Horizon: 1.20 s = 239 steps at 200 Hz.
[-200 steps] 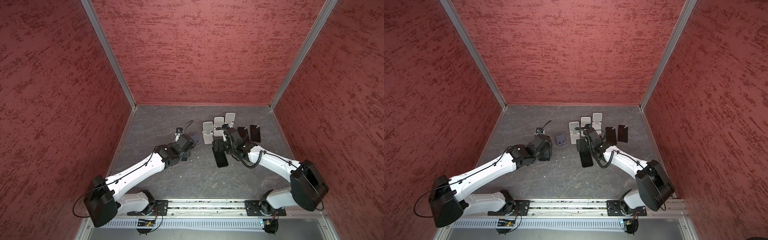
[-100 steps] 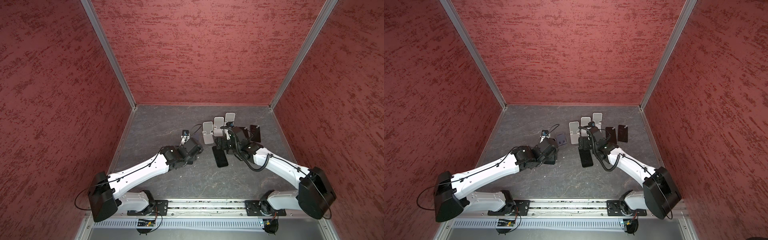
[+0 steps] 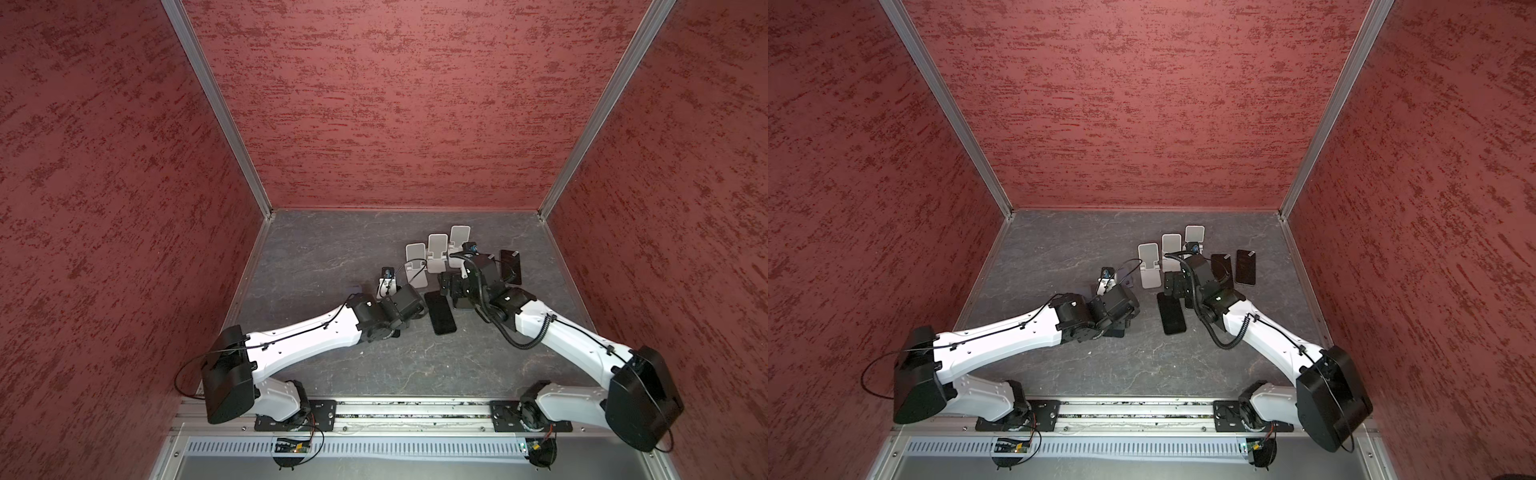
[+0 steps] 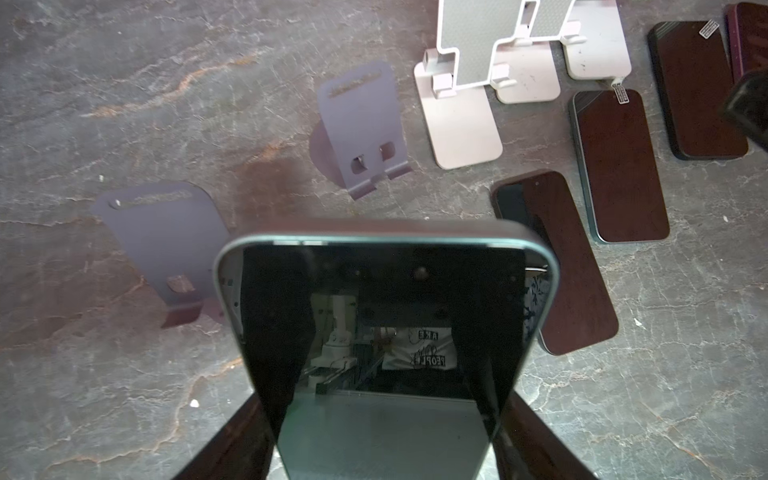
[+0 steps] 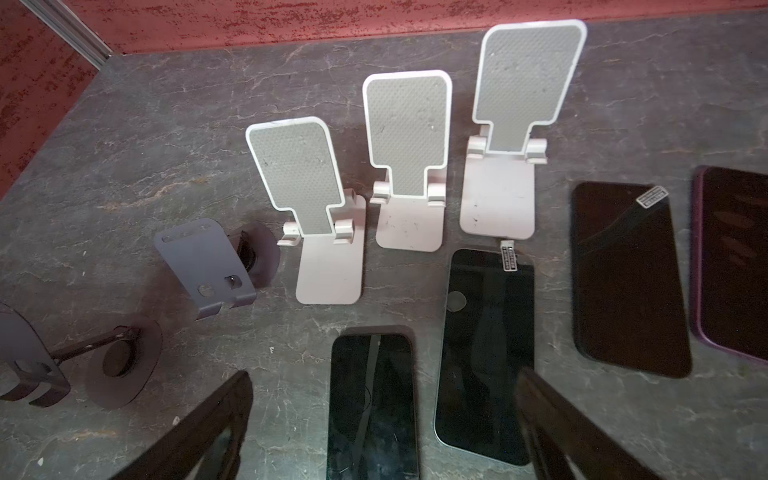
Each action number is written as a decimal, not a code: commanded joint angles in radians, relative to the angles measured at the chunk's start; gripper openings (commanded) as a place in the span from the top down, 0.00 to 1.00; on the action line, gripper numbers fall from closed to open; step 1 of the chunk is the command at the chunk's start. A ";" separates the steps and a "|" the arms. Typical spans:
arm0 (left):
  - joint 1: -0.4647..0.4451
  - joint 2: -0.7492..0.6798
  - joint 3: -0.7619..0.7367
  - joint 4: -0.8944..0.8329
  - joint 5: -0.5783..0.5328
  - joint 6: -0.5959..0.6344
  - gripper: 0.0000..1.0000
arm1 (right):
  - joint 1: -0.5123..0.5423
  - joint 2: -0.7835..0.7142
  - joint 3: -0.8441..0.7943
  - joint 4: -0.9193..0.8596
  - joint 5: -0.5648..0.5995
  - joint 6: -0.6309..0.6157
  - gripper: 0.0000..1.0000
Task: Remove the phone from the phone stand
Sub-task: 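Lift the black phone off the purple stand and carry it toward the other phones, then lower the black phone flat onto the table beside the other flat phones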
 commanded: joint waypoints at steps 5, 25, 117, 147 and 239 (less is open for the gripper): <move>-0.017 0.046 0.063 -0.040 -0.003 -0.078 0.35 | -0.020 -0.030 -0.015 0.024 0.036 -0.005 0.01; -0.023 0.096 0.092 -0.067 0.011 -0.093 0.35 | -0.027 -0.042 -0.025 0.030 0.037 -0.009 0.01; -0.029 0.243 0.155 -0.063 0.103 -0.146 0.35 | -0.077 -0.104 -0.083 0.054 0.025 -0.022 0.01; -0.029 0.265 0.141 -0.012 0.142 -0.159 0.35 | -0.090 -0.126 -0.105 0.060 0.020 -0.024 0.01; -0.017 0.346 0.124 0.101 0.241 -0.181 0.35 | -0.115 -0.176 -0.142 0.064 0.003 -0.022 0.01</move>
